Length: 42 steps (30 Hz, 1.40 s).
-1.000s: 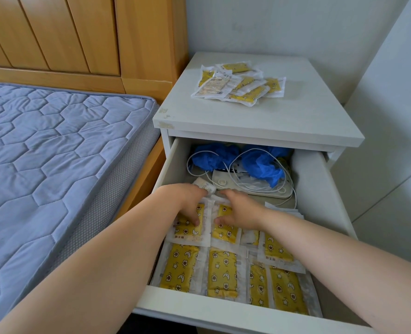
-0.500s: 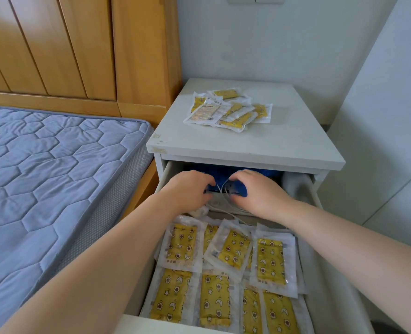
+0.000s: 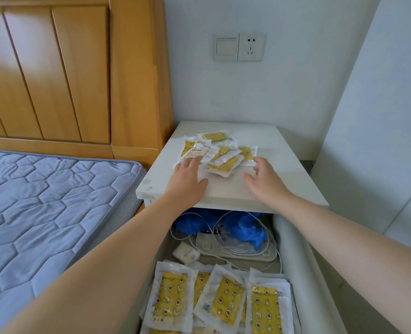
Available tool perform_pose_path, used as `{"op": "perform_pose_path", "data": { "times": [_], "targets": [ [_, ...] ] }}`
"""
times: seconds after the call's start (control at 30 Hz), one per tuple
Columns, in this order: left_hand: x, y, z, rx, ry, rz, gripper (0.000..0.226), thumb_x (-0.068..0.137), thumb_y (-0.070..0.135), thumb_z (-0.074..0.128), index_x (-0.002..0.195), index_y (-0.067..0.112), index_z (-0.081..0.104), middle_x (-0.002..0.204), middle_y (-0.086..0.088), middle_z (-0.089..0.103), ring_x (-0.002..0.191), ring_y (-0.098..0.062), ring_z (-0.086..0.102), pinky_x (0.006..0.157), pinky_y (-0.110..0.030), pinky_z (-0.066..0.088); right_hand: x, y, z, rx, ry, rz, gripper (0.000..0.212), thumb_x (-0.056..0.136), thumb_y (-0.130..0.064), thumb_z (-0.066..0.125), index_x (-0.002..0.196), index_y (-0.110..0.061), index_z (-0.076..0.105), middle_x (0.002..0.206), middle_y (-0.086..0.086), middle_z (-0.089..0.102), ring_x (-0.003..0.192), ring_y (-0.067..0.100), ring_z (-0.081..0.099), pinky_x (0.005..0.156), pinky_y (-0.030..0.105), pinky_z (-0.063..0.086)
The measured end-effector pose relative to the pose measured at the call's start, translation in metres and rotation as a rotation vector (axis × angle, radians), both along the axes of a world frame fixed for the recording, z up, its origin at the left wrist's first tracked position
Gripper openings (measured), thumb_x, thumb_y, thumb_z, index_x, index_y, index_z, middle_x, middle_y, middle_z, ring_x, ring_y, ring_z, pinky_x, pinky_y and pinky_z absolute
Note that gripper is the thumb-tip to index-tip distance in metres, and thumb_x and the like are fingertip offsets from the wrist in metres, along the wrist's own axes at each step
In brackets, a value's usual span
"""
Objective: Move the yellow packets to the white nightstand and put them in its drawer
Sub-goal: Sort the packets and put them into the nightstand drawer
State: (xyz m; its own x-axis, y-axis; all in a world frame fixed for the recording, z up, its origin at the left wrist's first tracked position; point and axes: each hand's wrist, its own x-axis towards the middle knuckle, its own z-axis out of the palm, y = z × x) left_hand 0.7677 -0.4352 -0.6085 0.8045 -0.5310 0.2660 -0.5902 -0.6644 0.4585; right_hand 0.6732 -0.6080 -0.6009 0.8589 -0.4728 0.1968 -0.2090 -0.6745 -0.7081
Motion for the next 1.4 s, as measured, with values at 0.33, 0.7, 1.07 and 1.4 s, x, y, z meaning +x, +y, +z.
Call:
{"op": "perform_pose_path", "data": {
  "times": [0.33, 0.7, 1.07, 1.4],
  "targets": [
    [0.051, -0.022, -0.006, 0.167, 0.064, 0.168, 0.074, 0.093, 0.066, 0.018, 0.152, 0.03, -0.008, 0.161, -0.001, -0.008, 0.148, -0.022, -0.009, 0.118, -0.047, 0.003, 0.06, -0.024, -0.007, 0.087, -0.157, -0.222, 0.058, 0.097, -0.033, 0.045, 0.148, -0.013, 0.025, 0.156, 0.009, 0.017, 0.143, 0.024, 0.02, 0.113, 0.036, 0.022],
    [0.055, -0.025, -0.006, 0.203, 0.038, 0.083, 0.068, 0.093, 0.062, 0.027, 0.152, 0.035, 0.006, 0.161, 0.006, -0.001, 0.148, -0.017, -0.006, 0.118, -0.05, 0.002, 0.085, -0.032, -0.015, -0.187, -0.058, -0.106, 0.037, 0.09, -0.039, 0.043, 0.069, -0.016, 0.062, 0.077, 0.0, 0.059, 0.089, 0.024, 0.052, 0.068, 0.032, 0.041],
    [0.058, -0.027, -0.007, 0.215, -0.024, 0.055, 0.063, 0.091, 0.063, 0.028, 0.149, 0.038, 0.023, 0.16, 0.007, 0.01, 0.147, -0.016, 0.004, 0.117, -0.051, 0.008, 0.149, -0.052, 0.019, -0.271, 0.03, 0.023, 0.042, 0.099, -0.031, 0.039, 0.136, -0.014, 0.047, 0.147, 0.006, 0.037, 0.136, 0.026, 0.029, 0.112, 0.039, 0.024],
    [0.06, -0.026, -0.008, 0.179, -0.023, 0.046, 0.063, 0.09, 0.063, 0.031, 0.147, 0.038, 0.027, 0.16, 0.008, 0.013, 0.147, -0.015, 0.006, 0.116, -0.049, 0.008, 0.201, -0.056, 0.027, -0.153, 0.377, 0.196, 0.06, 0.101, -0.051, 0.021, 0.132, -0.012, 0.055, 0.141, 0.011, 0.048, 0.13, 0.028, 0.044, 0.108, 0.037, 0.031]
  ]
}}
